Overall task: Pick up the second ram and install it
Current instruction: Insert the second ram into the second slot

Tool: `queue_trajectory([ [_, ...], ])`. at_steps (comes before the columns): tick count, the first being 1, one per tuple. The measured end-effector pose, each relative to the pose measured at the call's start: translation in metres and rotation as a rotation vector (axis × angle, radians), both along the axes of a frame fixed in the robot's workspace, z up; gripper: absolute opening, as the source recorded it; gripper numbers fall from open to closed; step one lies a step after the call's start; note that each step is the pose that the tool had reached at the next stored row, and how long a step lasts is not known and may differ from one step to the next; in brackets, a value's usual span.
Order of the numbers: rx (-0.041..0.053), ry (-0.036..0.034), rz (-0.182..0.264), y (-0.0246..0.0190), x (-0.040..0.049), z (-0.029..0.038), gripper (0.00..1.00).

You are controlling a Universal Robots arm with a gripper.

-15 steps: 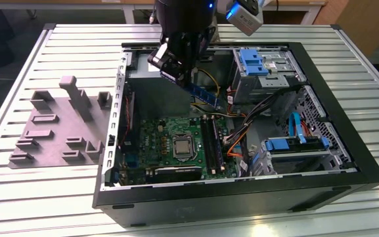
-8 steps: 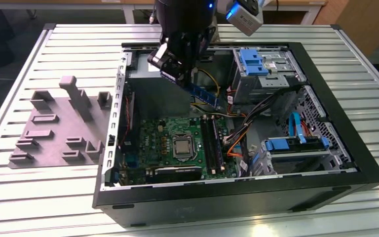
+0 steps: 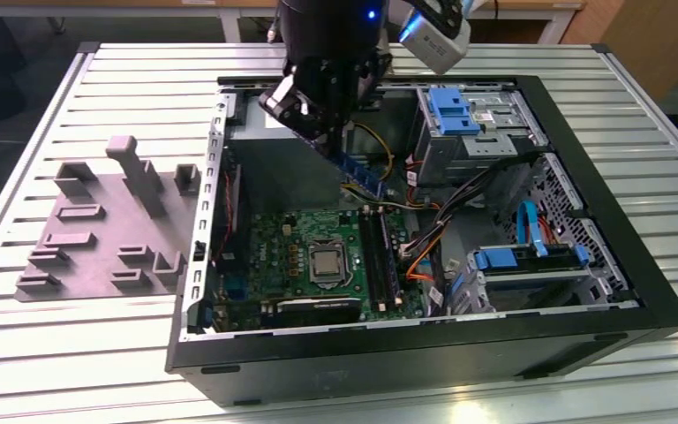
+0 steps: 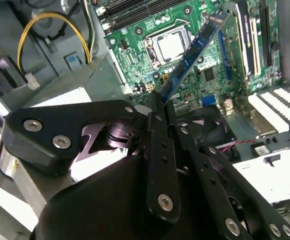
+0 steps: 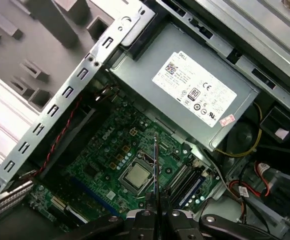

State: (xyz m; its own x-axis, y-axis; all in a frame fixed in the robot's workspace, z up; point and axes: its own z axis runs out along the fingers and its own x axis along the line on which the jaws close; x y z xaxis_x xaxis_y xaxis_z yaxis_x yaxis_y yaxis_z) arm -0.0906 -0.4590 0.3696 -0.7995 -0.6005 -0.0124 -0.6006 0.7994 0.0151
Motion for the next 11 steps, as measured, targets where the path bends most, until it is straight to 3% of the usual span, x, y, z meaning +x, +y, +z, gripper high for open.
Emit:
queue_trajectory([
  [11, -0.0015, 0.0, -0.181, 0.0, 0.0, -0.0011, 0.14],
])
